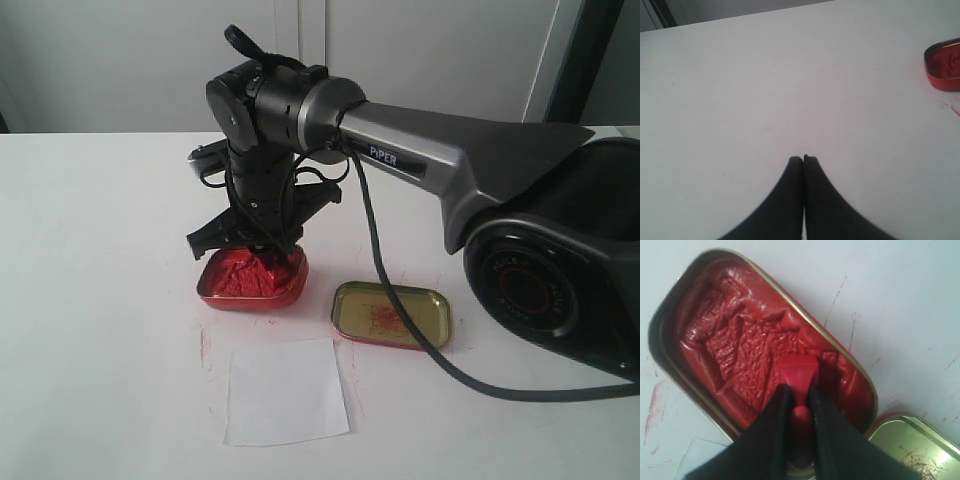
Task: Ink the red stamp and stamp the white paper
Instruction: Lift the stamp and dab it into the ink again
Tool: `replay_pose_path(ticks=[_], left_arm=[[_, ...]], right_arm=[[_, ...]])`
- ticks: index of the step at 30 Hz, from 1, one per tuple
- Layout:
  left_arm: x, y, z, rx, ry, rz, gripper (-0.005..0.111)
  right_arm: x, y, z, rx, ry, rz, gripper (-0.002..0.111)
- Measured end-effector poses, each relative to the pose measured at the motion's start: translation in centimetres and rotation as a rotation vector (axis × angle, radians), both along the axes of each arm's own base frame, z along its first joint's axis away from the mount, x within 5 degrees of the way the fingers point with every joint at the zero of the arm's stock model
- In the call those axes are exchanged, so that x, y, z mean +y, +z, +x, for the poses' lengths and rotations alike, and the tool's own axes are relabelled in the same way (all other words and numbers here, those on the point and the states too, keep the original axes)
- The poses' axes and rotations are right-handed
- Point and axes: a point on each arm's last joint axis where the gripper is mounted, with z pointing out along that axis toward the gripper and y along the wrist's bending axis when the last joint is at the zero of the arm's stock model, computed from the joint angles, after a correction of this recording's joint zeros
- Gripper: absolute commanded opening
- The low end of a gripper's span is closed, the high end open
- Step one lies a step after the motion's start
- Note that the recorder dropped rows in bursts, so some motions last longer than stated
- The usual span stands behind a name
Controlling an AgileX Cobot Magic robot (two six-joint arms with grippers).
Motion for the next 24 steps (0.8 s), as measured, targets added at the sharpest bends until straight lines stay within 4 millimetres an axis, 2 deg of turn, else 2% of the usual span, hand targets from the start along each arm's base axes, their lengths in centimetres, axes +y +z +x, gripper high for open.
replay_pose_path(ticks=[24], left_arm=[[0.0, 0.0, 0.0, 0.0, 0.0, 0.0, 0.0]], right_arm=[[0.04, 0.36, 0.44, -0.057, 0.009, 0.008, 0.0]])
